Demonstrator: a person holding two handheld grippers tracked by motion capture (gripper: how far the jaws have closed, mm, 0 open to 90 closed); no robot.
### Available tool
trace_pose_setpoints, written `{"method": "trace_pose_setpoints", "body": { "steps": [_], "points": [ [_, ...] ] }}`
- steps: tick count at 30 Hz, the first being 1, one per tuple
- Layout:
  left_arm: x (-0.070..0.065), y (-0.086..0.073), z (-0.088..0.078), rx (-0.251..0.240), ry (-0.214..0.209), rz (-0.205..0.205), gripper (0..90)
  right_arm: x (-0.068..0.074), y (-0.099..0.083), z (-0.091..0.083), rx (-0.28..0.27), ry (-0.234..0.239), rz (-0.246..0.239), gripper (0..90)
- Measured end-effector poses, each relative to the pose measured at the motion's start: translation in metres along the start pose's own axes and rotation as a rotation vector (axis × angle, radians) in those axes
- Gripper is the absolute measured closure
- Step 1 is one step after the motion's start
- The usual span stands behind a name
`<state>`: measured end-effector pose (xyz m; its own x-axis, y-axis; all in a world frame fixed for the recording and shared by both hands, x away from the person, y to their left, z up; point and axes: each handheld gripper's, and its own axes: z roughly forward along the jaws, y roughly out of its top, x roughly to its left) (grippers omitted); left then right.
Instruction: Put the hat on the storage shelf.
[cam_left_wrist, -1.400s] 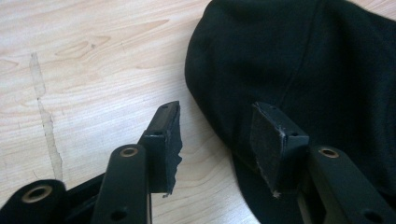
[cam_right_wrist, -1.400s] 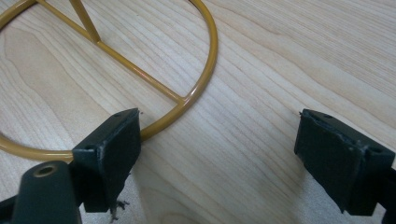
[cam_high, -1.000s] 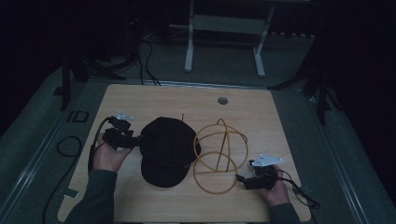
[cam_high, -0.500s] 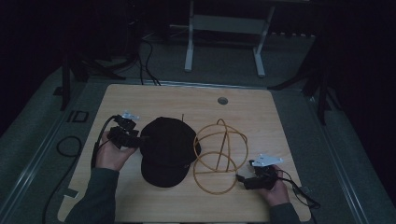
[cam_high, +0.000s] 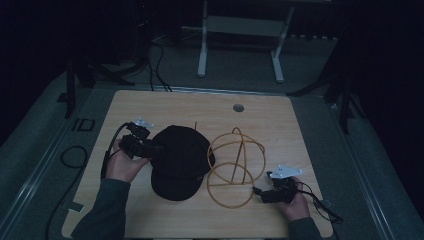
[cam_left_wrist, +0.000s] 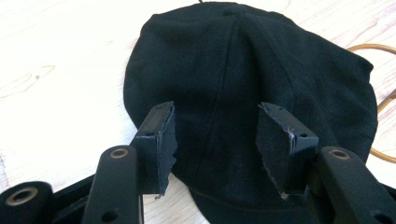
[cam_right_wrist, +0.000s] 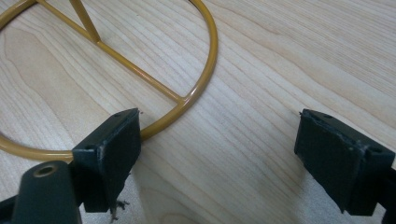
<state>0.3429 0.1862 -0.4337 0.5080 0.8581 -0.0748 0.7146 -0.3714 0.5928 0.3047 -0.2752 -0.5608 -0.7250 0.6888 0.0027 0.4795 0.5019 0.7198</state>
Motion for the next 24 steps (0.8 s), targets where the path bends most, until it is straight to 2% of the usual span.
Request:
{"method": "trace_pose_setpoints", "body": {
  "steps": [8,24],
  "points": [
    [-0.007,0.007,0.002,-0.006,-0.004,0.005,42.1,0.0,0.0,0.0,0.0,0.0,0.0,14.2],
    [-0.023,0.019,0.012,0.019,-0.027,0.039,36.3,0.0,0.0,0.0,0.0,0.0,0.0,14.2]
  ]
}}
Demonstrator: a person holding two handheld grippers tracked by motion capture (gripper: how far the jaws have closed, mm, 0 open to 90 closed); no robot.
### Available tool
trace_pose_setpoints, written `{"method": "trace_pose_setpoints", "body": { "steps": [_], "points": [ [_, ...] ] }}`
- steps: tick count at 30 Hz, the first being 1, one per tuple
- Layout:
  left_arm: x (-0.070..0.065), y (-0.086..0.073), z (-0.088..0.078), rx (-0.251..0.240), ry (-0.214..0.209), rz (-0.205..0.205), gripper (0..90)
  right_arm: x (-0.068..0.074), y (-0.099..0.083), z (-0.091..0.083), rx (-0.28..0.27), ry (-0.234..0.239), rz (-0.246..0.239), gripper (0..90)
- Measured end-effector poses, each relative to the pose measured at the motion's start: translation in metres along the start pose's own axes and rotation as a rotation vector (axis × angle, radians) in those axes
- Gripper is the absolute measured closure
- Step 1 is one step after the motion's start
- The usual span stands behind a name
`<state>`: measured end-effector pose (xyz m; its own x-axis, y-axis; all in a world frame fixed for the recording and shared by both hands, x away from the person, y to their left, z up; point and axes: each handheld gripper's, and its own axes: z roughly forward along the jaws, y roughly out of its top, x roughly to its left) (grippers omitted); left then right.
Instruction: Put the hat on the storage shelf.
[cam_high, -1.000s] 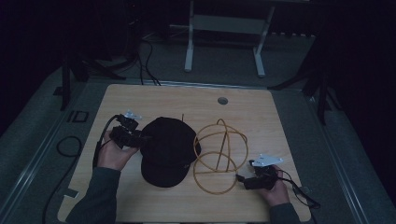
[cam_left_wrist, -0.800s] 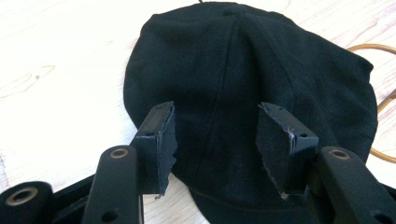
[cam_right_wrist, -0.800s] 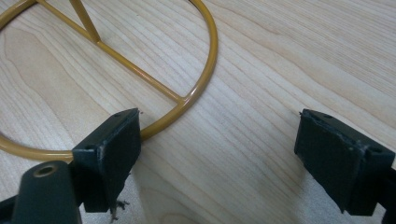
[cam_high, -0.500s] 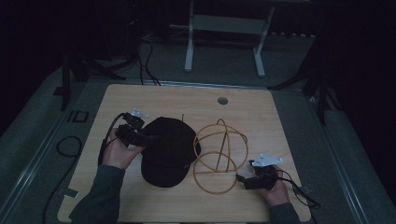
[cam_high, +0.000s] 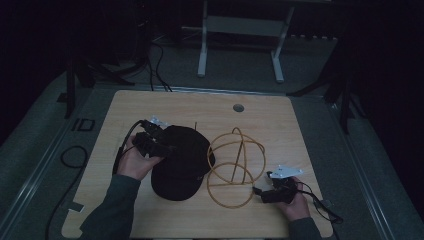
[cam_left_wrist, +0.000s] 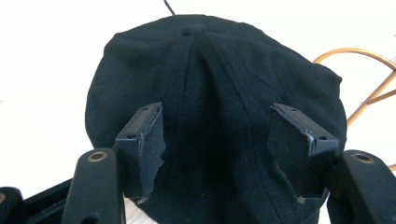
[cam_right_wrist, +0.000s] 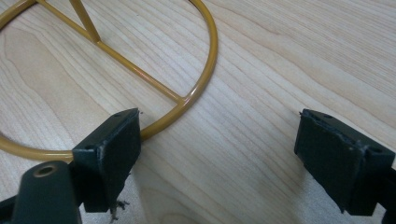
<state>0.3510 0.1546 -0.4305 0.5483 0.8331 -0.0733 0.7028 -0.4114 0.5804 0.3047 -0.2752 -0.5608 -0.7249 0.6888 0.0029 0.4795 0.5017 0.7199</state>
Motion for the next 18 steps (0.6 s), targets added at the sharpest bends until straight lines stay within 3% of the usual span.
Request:
{"method": "trace_pose_setpoints", "body": {
  "steps": [8,18],
  "points": [
    [-0.006,0.004,0.01,0.022,-0.002,0.006,34.0,0.0,0.0,0.0,0.0,0.0,0.0,14.2],
    [-0.017,0.007,0.026,0.053,0.05,0.012,17.7,0.0,0.0,0.0,0.0,0.0,0.0,14.2]
  ]
}}
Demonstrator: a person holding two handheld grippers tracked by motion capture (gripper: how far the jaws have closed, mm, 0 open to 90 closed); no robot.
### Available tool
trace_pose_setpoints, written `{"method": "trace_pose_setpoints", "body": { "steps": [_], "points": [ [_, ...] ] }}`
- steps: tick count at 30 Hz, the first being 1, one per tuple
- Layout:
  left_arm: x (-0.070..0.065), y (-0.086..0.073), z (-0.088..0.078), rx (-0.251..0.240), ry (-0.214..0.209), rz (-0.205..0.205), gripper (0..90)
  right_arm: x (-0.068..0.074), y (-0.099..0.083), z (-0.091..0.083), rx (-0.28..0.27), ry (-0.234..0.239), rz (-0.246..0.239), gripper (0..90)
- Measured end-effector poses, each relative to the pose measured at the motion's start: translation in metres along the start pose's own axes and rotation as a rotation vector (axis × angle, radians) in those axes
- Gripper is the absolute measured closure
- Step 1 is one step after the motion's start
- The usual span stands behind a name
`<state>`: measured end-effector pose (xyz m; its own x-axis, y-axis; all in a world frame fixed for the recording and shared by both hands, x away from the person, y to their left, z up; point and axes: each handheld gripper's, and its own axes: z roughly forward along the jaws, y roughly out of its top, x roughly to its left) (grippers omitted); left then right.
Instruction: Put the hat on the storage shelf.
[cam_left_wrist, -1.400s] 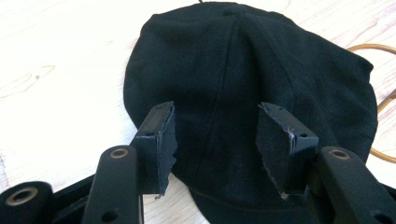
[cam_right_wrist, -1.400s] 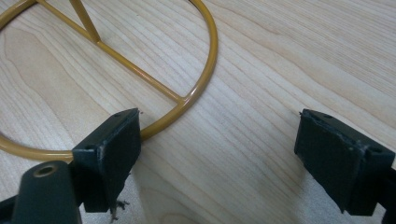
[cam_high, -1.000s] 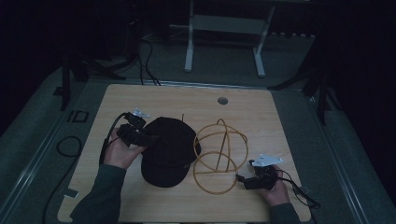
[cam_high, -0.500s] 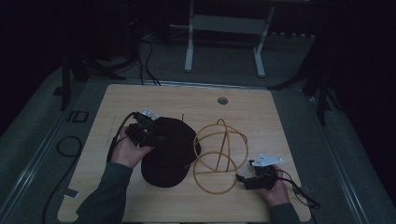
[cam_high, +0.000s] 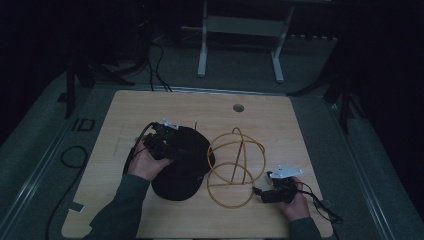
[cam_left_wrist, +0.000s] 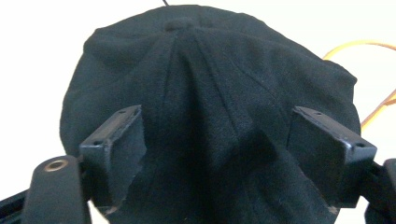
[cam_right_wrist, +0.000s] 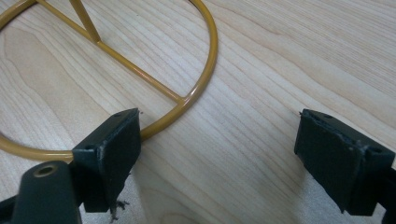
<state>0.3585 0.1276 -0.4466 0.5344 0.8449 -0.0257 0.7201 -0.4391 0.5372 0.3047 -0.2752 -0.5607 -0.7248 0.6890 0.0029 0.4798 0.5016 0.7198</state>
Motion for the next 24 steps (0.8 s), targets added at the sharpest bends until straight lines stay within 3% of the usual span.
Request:
{"method": "trace_pose_setpoints", "body": {
  "steps": [7,15,20,24],
  "points": [
    [-0.008,-0.001,0.017,0.041,0.016,0.012,9.5,0.0,0.0,0.0,0.0,0.0,0.0,14.2],
    [-0.012,-0.009,0.035,0.096,0.026,0.011,8.0,0.0,0.0,0.0,0.0,0.0,0.0,14.2],
    [-0.012,-0.01,0.036,0.115,0.006,0.001,22.2,0.0,0.0,0.0,0.0,0.0,0.0,14.2],
    [-0.009,-0.007,0.034,0.145,-0.012,-0.015,43.5,0.0,0.0,0.0,0.0,0.0,0.0,14.2]
  ]
}}
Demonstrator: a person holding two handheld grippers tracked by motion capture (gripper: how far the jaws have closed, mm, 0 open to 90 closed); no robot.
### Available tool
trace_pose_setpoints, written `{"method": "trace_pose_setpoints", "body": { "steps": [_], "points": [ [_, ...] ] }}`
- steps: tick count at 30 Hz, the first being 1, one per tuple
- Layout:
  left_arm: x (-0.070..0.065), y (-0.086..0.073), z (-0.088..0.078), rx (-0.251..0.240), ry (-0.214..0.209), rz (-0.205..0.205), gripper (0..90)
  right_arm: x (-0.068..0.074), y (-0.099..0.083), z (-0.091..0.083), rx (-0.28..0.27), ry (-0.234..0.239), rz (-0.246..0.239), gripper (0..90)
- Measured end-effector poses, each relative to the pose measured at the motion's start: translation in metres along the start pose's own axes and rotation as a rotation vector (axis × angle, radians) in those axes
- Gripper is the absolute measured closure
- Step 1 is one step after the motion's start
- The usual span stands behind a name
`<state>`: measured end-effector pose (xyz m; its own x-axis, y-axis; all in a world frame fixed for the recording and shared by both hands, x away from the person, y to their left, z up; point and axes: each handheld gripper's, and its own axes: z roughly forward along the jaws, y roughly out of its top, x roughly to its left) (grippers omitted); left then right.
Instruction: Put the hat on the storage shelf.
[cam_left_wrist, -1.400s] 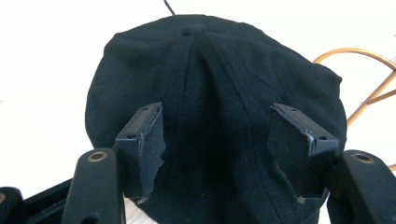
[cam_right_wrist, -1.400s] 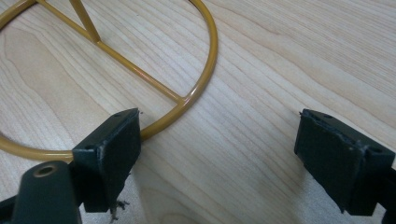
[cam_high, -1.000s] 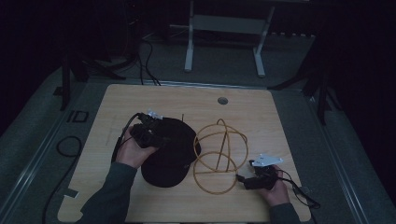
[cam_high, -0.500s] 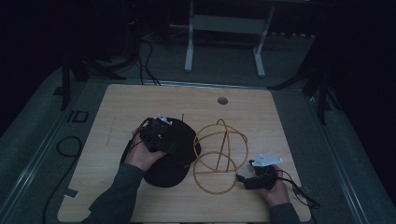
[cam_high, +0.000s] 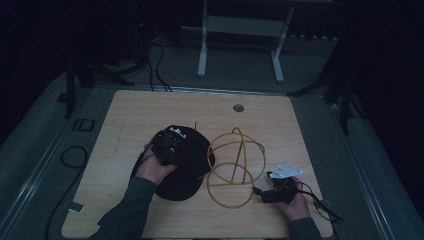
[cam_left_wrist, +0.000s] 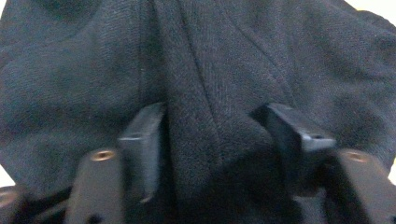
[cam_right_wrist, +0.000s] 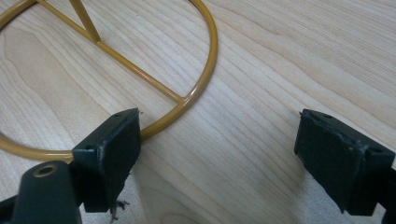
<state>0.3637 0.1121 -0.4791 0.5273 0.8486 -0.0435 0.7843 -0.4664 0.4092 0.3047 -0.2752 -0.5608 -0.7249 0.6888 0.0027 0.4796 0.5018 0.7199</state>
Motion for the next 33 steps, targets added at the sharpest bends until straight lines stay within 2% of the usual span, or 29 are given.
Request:
{"method": "trace_pose_setpoints", "body": {
  "steps": [9,12,19,26,33],
  "points": [
    [-0.001,0.006,-0.003,0.073,-0.003,0.048,75.0,0.0,0.0,0.0,0.0,0.0,0.0,14.2],
    [-0.002,0.008,-0.005,0.094,0.001,0.079,80.7,0.0,0.0,0.0,0.0,0.0,0.0,14.2],
    [-0.001,0.012,-0.013,0.109,-0.001,0.103,83.4,0.0,0.0,0.0,0.0,0.0,0.0,14.2],
    [0.004,0.015,-0.021,0.124,-0.025,0.129,84.2,0.0,0.0,0.0,0.0,0.0,0.0,14.2],
    [0.01,0.016,-0.03,0.105,-0.053,0.127,84.4,0.0,0.0,0.0,0.0,0.0,0.0,14.2]
  ]
}}
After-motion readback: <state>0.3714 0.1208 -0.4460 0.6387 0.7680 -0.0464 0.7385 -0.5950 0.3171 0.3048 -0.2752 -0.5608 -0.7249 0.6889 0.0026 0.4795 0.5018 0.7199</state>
